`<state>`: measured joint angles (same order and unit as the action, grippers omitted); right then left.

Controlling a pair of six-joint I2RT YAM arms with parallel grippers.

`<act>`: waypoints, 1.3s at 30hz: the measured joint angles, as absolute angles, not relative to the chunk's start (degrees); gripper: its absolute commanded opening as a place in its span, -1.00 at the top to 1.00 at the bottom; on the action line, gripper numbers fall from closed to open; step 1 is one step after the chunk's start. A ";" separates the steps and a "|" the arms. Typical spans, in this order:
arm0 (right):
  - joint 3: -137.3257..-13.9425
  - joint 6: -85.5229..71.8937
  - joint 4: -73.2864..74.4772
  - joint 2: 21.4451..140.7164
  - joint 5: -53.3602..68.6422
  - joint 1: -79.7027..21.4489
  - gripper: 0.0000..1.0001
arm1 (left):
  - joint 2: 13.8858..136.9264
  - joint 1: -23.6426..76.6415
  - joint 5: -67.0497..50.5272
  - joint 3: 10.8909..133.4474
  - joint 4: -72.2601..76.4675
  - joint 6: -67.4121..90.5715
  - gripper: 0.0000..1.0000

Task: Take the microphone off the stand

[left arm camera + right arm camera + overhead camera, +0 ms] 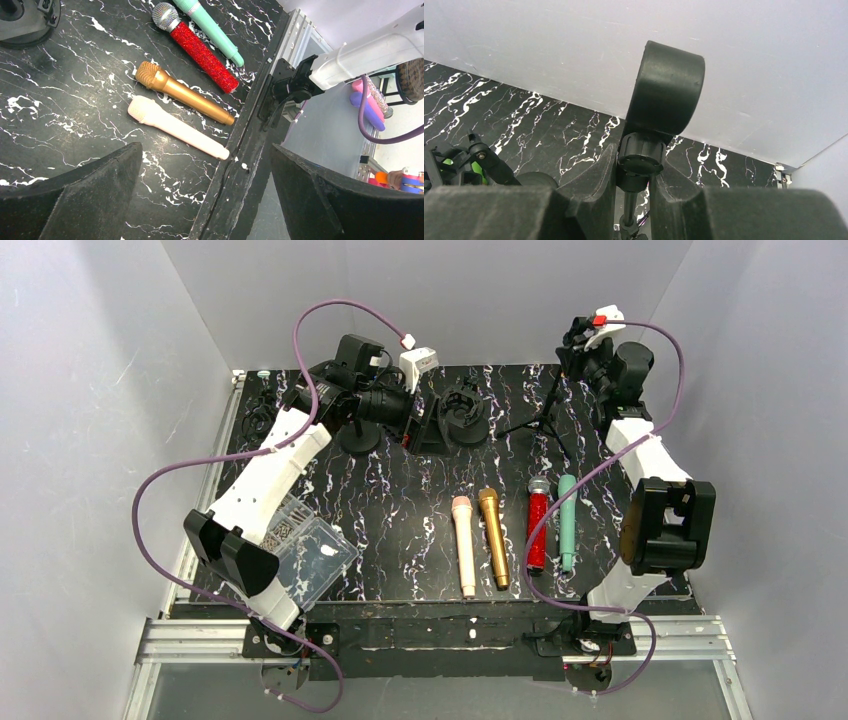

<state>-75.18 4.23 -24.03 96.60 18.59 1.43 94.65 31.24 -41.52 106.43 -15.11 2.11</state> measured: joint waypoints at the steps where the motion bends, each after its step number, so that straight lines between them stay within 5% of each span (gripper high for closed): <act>1: -74.81 4.23 -24.40 96.44 18.59 1.43 0.97 | 94.65 31.24 -41.52 106.43 -15.11 2.11 -0.99; 19: -74.56 7.66 -22.26 95.33 24.80 2.87 0.97 | 94.37 31.22 -41.78 105.69 -15.31 1.85 -0.99; 39: -77.73 3.33 -18.76 97.12 18.13 2.39 0.97 | 94.37 31.22 -42.09 105.36 -14.33 3.16 -0.99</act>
